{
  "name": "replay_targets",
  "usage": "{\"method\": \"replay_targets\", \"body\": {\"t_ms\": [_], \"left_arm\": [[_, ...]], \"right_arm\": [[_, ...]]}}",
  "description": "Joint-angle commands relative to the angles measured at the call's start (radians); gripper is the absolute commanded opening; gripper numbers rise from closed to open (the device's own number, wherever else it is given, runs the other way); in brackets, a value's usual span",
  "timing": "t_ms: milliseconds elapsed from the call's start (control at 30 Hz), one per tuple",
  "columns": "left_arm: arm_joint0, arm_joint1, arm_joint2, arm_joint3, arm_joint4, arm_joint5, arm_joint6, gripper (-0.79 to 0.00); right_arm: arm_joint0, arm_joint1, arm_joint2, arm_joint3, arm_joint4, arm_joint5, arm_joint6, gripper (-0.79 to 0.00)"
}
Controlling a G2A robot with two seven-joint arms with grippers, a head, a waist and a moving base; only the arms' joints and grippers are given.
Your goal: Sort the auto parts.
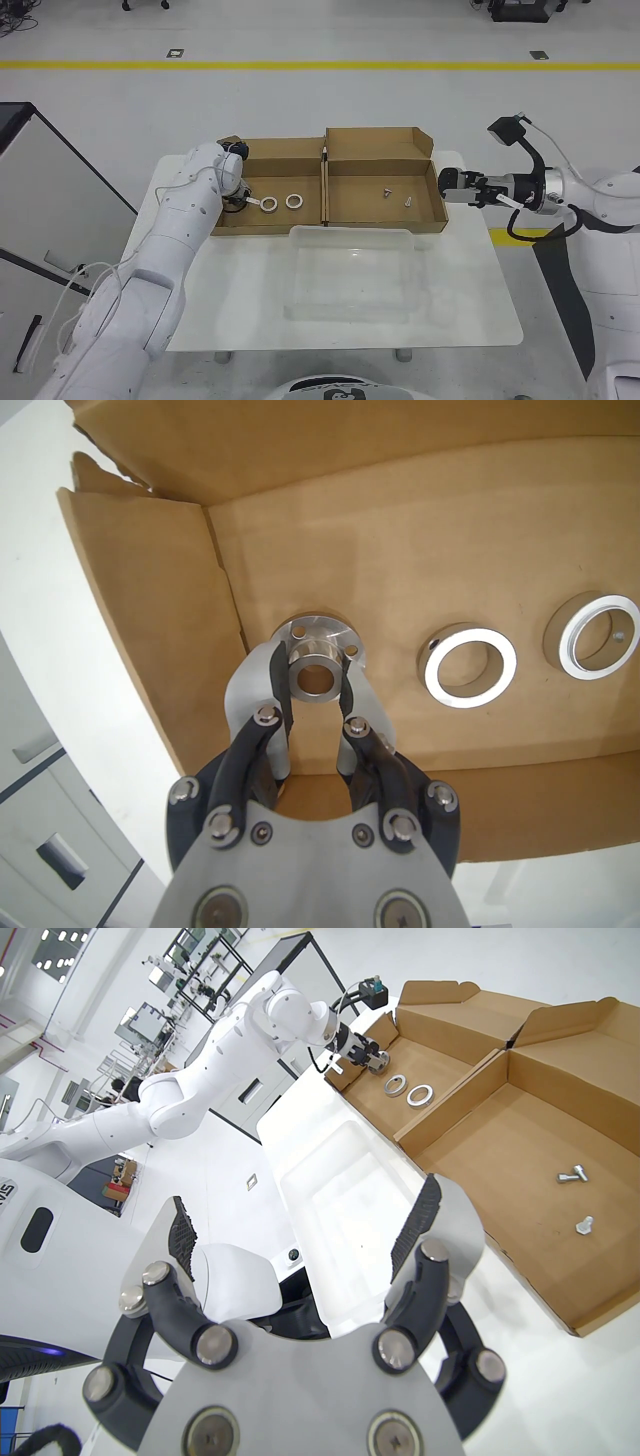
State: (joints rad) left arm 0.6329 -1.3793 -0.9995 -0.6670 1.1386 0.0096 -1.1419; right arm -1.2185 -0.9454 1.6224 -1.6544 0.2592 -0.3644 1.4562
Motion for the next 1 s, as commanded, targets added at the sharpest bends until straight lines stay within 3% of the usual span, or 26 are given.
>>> {"method": "replay_targets", "body": {"t_ms": [0, 33, 267, 433, 567, 733, 967], "left_arm": [[-0.008, -0.004, 0.005, 0.017, -0.004, -0.005, 0.004, -0.619], [-0.012, -0.006, 0.008, 0.025, -0.006, -0.007, 0.007, -0.517], [-0.032, -0.018, 0.021, 0.064, -0.018, -0.021, 0.017, -0.148], [-0.041, -0.021, 0.02, 0.075, -0.032, -0.038, 0.023, -0.018], [-0.044, -0.018, 0.005, 0.052, -0.061, -0.082, 0.031, 0.0], [-0.021, 0.001, -0.04, -0.048, -0.112, -0.161, 0.036, 0.0], [0.091, 0.048, -0.164, -0.35, -0.236, -0.271, -0.037, 0.0]], "right_arm": [[0.0, 0.0, 0.0, 0.0, 0.0, 0.0, 0.0, 0.0], [0.0, 0.0, 0.0, 0.0, 0.0, 0.0, 0.0, 0.0], [0.0, 0.0, 0.0, 0.0, 0.0, 0.0, 0.0, 0.0], [0.0, 0.0, 0.0, 0.0, 0.0, 0.0, 0.0, 0.0], [0.0, 0.0, 0.0, 0.0, 0.0, 0.0, 0.0, 0.0], [0.0, 0.0, 0.0, 0.0, 0.0, 0.0, 0.0, 0.0], [0.0, 0.0, 0.0, 0.0, 0.0, 0.0, 0.0, 0.0]]}}
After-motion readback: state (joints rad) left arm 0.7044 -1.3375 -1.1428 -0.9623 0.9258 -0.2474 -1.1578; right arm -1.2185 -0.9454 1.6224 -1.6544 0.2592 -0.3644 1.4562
